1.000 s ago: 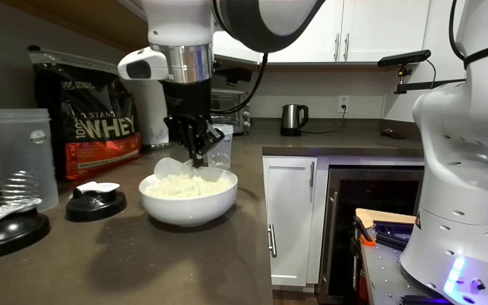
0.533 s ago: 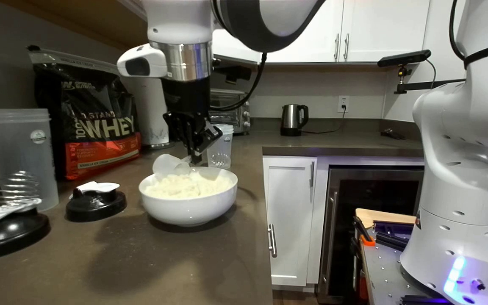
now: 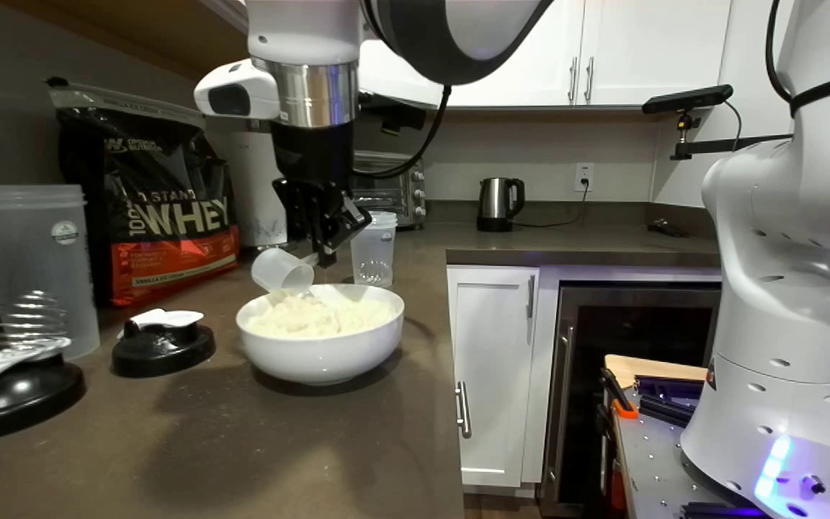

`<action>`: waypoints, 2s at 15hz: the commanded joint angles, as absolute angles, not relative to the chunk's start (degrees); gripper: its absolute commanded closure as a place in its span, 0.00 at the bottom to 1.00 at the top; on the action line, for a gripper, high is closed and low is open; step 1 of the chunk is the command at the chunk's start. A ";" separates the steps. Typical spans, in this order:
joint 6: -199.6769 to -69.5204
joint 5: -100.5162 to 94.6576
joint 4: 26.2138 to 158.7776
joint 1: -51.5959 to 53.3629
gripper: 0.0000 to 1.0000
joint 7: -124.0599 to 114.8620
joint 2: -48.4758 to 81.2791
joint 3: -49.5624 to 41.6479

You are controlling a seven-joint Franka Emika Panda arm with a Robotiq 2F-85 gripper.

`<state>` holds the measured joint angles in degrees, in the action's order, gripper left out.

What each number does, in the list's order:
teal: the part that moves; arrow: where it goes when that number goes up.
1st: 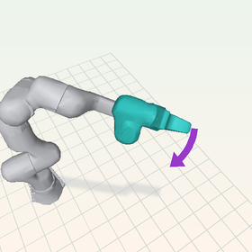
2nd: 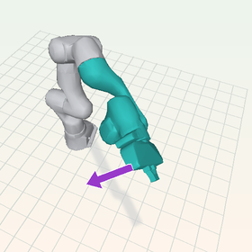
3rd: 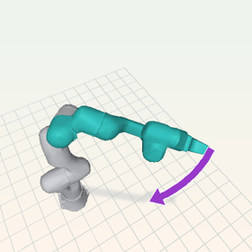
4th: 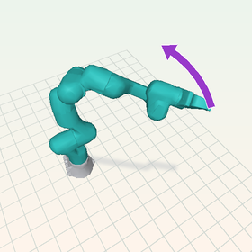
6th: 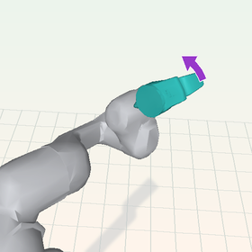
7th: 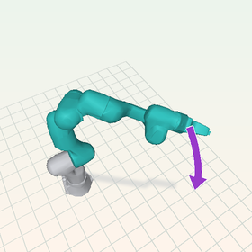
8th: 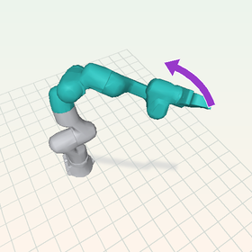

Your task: Use the clear spoon to scoop some whey powder from the bowl, then pour the powder into the cup, and return the spoon to the bowl

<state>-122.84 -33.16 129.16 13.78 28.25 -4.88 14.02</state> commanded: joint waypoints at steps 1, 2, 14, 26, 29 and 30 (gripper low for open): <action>-125.15 -38.30 131.24 13.93 0.99 23.31 -6.19 14.49; -125.18 -39.05 131.45 14.05 0.99 22.53 -6.17 14.63; -123.32 -37.98 130.71 14.82 0.99 23.01 -4.47 15.16; -120.71 -27.90 130.50 15.34 0.99 27.62 -4.22 15.08; -119.50 -25.57 130.26 15.36 0.99 29.08 -4.07 14.92; -119.09 -24.59 130.08 15.33 0.99 29.67 -3.93 14.83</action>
